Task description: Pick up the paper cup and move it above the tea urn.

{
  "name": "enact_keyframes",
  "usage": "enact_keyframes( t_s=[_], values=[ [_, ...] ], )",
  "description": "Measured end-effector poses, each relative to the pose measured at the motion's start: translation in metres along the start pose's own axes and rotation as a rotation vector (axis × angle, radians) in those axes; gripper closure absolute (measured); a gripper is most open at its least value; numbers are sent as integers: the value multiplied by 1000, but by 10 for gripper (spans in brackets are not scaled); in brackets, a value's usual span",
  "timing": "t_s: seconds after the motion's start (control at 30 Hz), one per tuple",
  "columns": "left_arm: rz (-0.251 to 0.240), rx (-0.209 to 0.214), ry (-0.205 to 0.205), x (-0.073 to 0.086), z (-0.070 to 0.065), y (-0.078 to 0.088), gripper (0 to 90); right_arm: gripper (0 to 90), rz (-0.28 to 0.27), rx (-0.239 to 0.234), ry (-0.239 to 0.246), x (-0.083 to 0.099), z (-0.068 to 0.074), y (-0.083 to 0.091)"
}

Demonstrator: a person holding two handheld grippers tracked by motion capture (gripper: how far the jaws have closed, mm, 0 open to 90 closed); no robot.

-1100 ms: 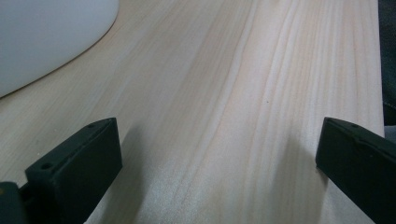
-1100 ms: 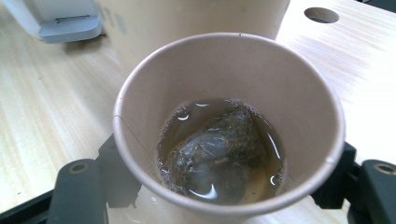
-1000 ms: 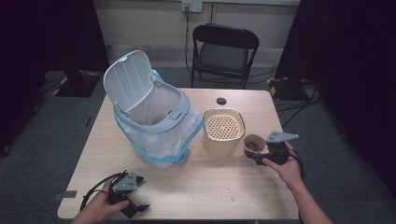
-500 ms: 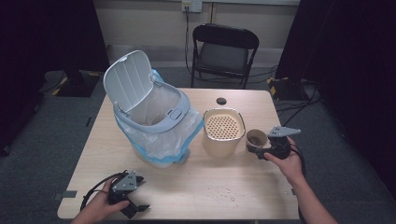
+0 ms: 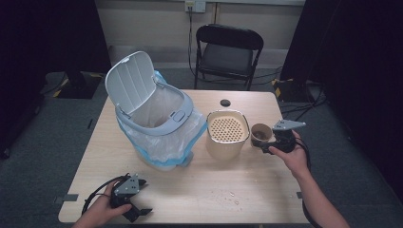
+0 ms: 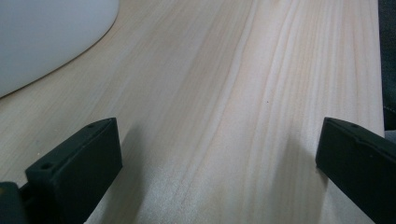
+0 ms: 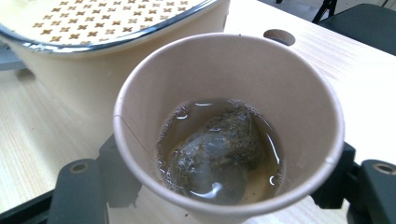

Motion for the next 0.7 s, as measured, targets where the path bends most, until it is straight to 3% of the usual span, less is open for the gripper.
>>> enact_keyframes(
  t_s=[0.7],
  values=[
    [-4, 0, 5, 0, 0, 0, 0, 273, -15, -40, 24, -12, -28, -12]
  ],
)
Point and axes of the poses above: each handheld gripper's, and its own axes: y roughly backward along the jaws, x roughly out of its underside, z roughly to its left, the point moved 8 cm from there along -y, roughly forward along the jaws, and after that the axes turned 11 degrees about -z, right-handed, at the moved point
